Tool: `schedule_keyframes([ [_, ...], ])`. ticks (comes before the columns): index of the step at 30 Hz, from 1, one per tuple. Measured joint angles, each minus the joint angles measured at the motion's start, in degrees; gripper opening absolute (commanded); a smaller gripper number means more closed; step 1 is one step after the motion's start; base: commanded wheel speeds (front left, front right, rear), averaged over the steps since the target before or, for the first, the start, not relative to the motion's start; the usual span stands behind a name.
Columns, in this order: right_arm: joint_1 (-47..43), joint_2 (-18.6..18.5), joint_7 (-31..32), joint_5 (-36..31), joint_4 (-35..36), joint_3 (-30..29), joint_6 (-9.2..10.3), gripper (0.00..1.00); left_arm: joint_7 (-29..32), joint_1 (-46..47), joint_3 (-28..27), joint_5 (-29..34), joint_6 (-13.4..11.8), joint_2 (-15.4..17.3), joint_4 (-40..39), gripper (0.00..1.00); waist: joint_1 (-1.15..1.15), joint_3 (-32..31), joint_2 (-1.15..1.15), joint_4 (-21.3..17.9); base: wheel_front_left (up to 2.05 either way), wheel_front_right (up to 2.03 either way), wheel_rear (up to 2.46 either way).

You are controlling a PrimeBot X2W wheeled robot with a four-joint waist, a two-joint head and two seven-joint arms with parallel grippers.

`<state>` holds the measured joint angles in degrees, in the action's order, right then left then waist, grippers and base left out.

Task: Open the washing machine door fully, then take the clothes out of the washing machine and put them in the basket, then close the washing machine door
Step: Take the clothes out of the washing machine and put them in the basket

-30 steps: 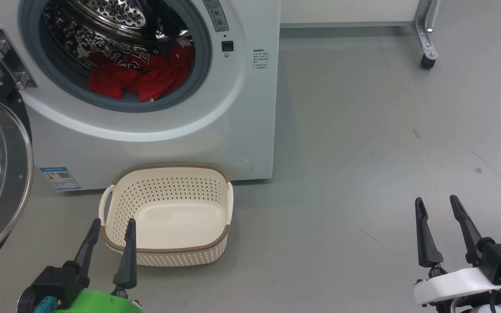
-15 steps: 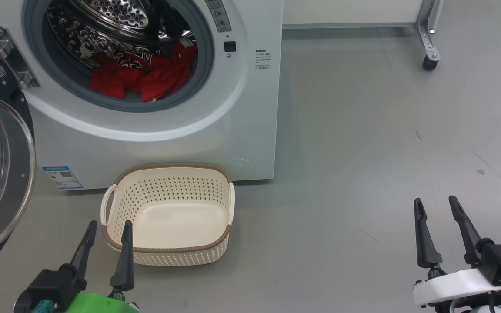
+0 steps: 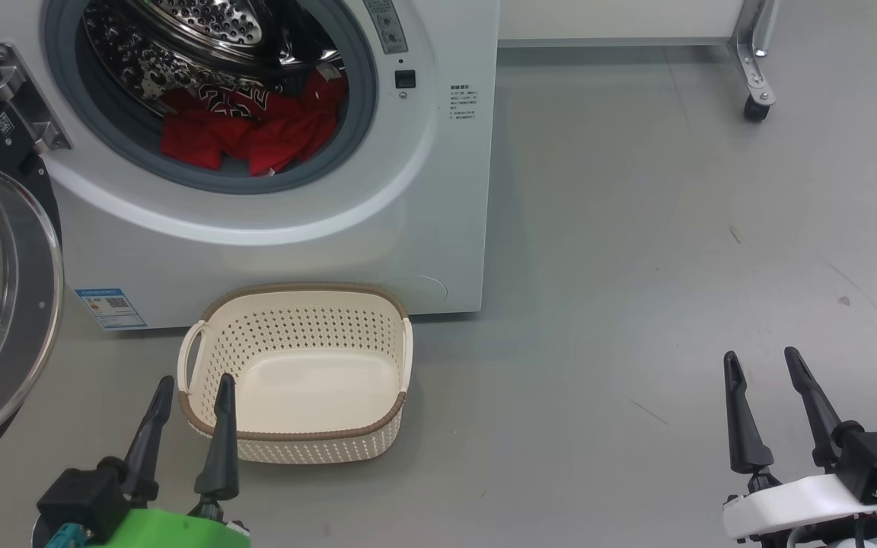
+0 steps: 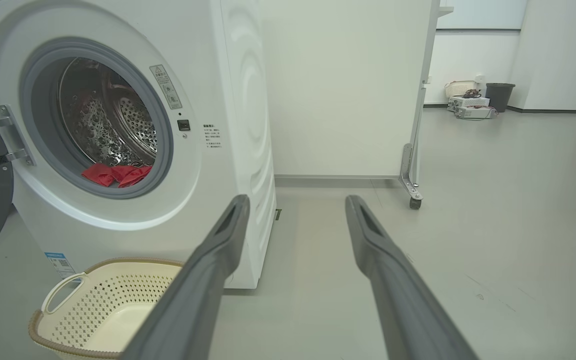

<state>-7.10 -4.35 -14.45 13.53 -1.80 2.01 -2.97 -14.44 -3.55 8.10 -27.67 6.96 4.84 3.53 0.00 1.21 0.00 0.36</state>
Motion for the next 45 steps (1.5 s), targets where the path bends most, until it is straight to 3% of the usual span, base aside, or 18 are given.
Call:
schedule_keyframes([
  [45, -0.2, 0.8, 0.0, -0.5, -0.1, -0.4, -1.00, 1.00, 0.0, -0.3, -0.8, -0.1, 0.0, 0.5, -2.4, 1.00, 0.00, 0.5, 0.00, 1.1, 0.78, -0.78, 0.00],
])
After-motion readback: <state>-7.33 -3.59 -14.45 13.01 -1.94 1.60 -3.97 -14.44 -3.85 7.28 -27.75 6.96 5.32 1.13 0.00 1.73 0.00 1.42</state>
